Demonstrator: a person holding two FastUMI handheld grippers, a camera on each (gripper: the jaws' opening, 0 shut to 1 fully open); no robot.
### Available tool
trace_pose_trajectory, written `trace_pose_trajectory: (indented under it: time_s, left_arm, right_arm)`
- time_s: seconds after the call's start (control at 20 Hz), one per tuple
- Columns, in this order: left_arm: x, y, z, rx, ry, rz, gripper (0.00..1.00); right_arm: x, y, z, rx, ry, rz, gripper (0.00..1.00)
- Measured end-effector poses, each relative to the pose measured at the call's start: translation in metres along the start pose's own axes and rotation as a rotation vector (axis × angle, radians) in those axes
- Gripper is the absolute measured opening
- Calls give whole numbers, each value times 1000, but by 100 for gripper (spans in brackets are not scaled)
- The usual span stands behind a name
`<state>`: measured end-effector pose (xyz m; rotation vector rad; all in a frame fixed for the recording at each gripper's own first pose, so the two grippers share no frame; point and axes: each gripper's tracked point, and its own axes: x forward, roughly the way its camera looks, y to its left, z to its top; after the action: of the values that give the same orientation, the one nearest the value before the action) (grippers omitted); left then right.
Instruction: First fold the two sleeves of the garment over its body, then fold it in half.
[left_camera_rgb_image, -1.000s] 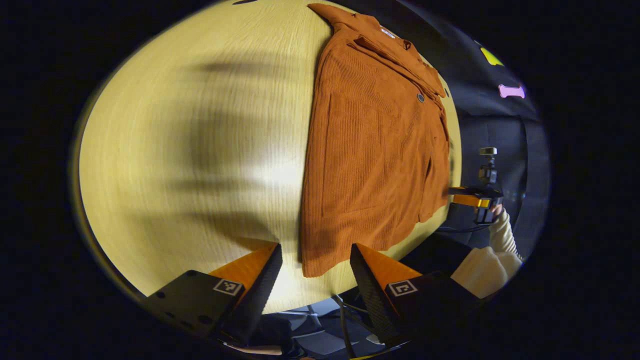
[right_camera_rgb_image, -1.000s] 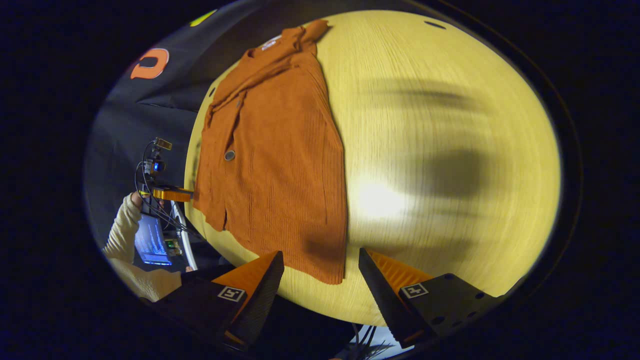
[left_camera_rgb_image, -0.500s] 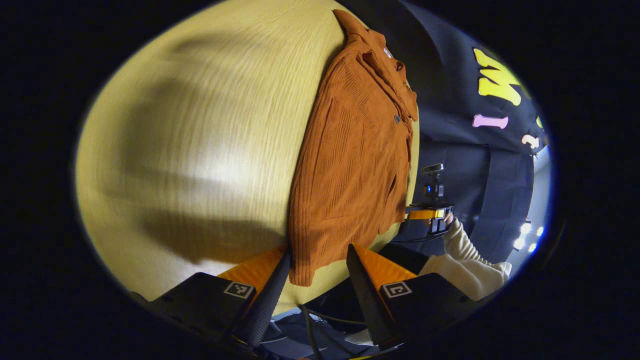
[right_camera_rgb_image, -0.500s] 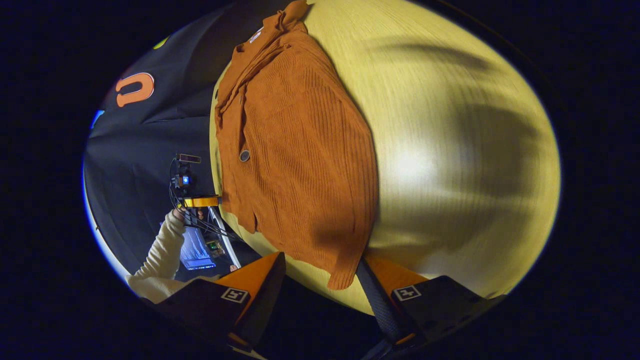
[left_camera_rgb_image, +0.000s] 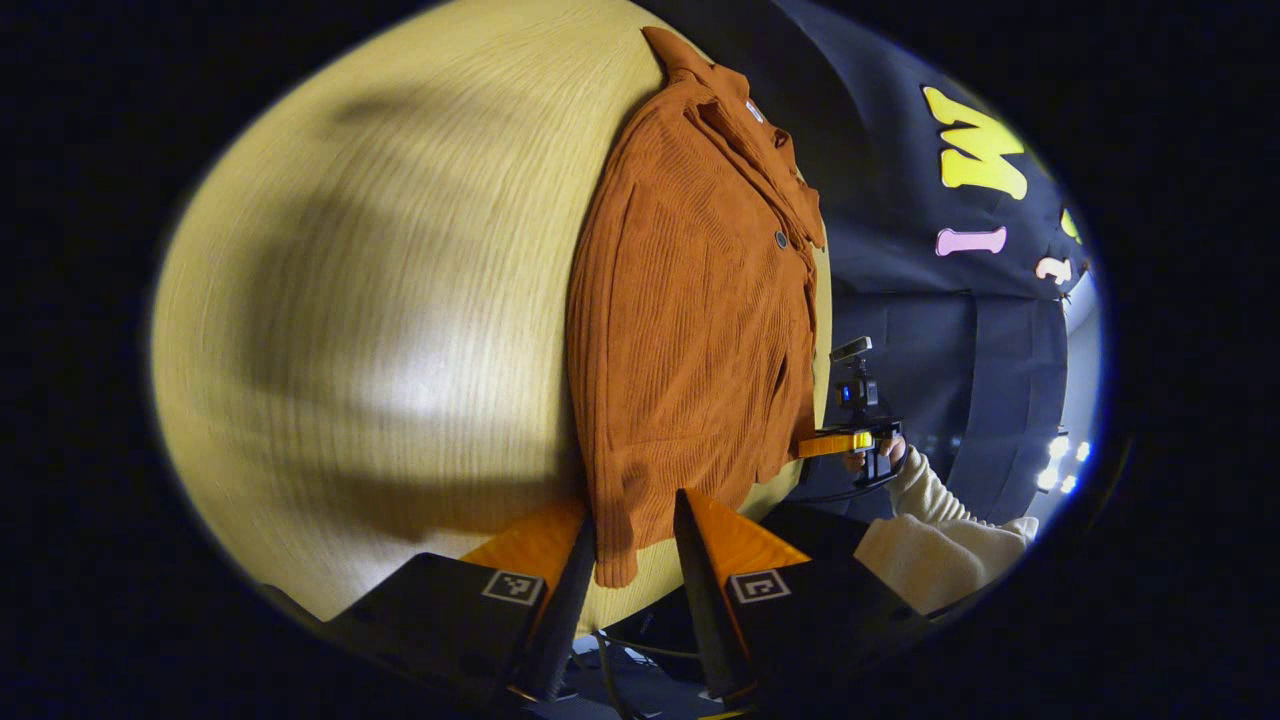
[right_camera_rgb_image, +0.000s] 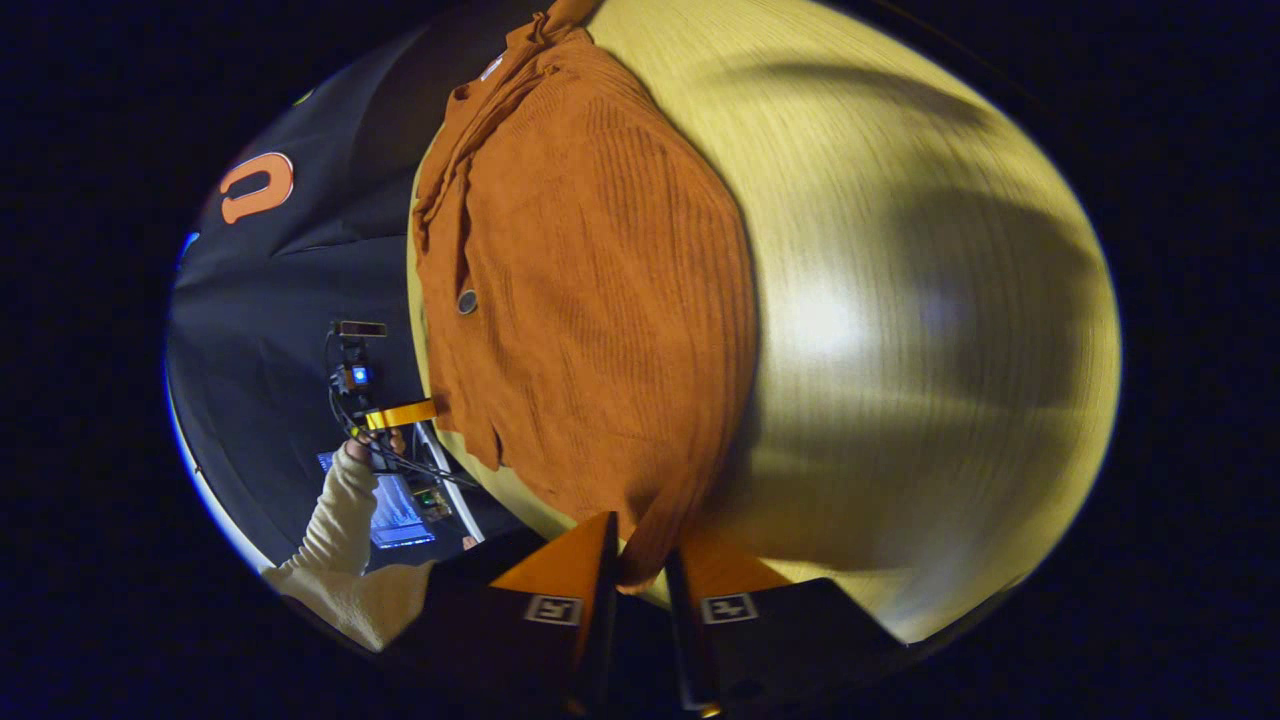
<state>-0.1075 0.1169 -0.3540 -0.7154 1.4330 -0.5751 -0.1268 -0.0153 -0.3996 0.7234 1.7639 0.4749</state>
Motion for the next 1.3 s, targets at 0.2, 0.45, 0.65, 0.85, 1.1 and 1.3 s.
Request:
trace_pose_trajectory:
  time_s: [0.2,0.45,0.65,0.85,1.1,1.3]
  left_arm:
    - [2,7,-5,9,33,104,22]
    - [8,6,-1,39,12,224,11]
    - [9,0,0,86,-24,310,3]
    - [7,-30,0,116,-55,271,3]
    - [-12,-62,9,209,-56,242,3]
    - [-33,-63,26,287,-57,281,3]
  right_arm:
    - [4,-4,-3,-48,-37,-42,12]
    - [5,0,-3,-138,-115,-72,7]
    - [5,0,-1,-116,-149,-71,9]
    - [-14,11,-4,-116,-196,-21,9]
    - [-50,50,11,-153,-266,58,9]
    - [-74,86,31,-210,-295,79,9]
